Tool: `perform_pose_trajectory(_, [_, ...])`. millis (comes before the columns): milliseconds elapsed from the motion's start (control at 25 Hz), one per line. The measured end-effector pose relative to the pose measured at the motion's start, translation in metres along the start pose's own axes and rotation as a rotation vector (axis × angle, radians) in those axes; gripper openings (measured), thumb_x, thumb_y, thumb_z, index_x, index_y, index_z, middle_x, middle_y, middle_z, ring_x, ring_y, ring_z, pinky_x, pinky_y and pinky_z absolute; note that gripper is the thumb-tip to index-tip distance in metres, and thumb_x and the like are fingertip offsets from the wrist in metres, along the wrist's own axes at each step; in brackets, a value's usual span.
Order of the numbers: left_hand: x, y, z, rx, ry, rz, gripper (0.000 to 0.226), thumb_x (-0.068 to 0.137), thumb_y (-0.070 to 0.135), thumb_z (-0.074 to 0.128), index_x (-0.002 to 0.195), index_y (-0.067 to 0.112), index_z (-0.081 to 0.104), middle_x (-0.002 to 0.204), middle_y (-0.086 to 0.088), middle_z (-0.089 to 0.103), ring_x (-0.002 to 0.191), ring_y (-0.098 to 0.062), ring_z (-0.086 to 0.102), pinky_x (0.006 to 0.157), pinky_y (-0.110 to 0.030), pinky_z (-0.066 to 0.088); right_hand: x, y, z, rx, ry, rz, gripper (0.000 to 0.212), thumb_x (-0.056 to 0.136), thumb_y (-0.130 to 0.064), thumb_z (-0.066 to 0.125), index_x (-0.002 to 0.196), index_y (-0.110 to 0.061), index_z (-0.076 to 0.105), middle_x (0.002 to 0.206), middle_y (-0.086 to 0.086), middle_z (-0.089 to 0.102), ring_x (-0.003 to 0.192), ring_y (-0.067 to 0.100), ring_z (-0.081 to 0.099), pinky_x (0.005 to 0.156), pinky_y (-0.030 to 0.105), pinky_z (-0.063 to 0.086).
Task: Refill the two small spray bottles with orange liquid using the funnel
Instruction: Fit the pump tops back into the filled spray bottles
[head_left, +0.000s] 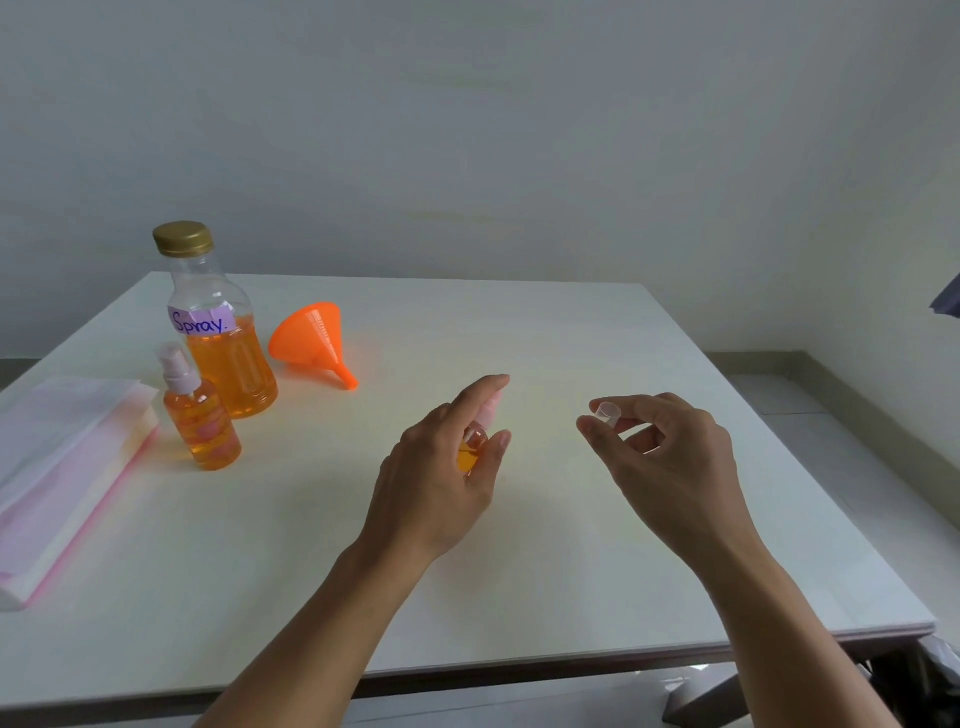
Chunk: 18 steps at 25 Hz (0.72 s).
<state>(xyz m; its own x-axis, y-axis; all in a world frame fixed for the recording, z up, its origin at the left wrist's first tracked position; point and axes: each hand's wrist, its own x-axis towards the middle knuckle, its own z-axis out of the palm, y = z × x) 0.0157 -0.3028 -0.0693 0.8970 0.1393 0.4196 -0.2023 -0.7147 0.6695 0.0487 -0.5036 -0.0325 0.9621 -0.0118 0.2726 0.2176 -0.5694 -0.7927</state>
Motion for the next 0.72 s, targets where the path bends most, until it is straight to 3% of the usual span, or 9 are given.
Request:
perform_pose_trajectory(200, [0.000, 0.002, 0.000, 0.101, -0.041, -0.033, 0.038, 0.096, 0.052, 0.040, 0.134, 0.052, 0.033, 0.127, 0.018, 0.063, 0.102, -0.016, 0.064, 0.078, -0.044, 0.055, 0.000, 0.001, -0.001, -0.012, 0.006, -0.025, 0.012, 0.086, -0.040, 0.076, 0.098, -0.035, 0.075, 0.092, -0.016, 0.069, 0.073, 0.001, 0.065, 0.061, 0.012, 0.045])
perform_pose_trajectory(440, [0.001, 0.010, 0.002, 0.150, -0.030, 0.008, 0.033, 0.096, 0.059, 0.034, 0.122, 0.040, 0.040, 0.129, 0.027, 0.060, 0.102, -0.015, 0.066, 0.066, -0.029, 0.049, -0.001, 0.001, -0.002, -0.023, 0.003, -0.053, 0.013, 0.086, -0.040, 0.077, 0.098, -0.037, 0.075, 0.093, -0.018, 0.068, 0.072, 0.002, 0.066, 0.061, 0.012, 0.048])
perform_pose_trajectory(600, [0.001, 0.006, 0.004, 0.192, 0.039, 0.000, 0.024, 0.098, 0.053, 0.036, 0.114, 0.038, 0.044, 0.117, 0.025, 0.066, 0.098, -0.018, 0.067, 0.065, -0.033, 0.054, 0.000, 0.003, -0.003, -0.018, 0.005, -0.048, 0.012, 0.086, -0.040, 0.076, 0.098, -0.037, 0.075, 0.094, -0.016, 0.069, 0.073, 0.002, 0.066, 0.061, 0.013, 0.047])
perform_pose_trajectory(720, [-0.001, 0.006, -0.001, 0.181, 0.025, 0.000, 0.026, 0.099, 0.053, 0.035, 0.121, 0.042, 0.043, 0.119, 0.026, 0.065, 0.101, -0.015, 0.067, 0.070, -0.037, 0.056, 0.000, 0.002, -0.002, -0.011, -0.003, -0.053, 0.014, 0.087, -0.040, 0.075, 0.101, -0.036, 0.075, 0.094, -0.016, 0.069, 0.074, 0.003, 0.065, 0.061, 0.011, 0.046])
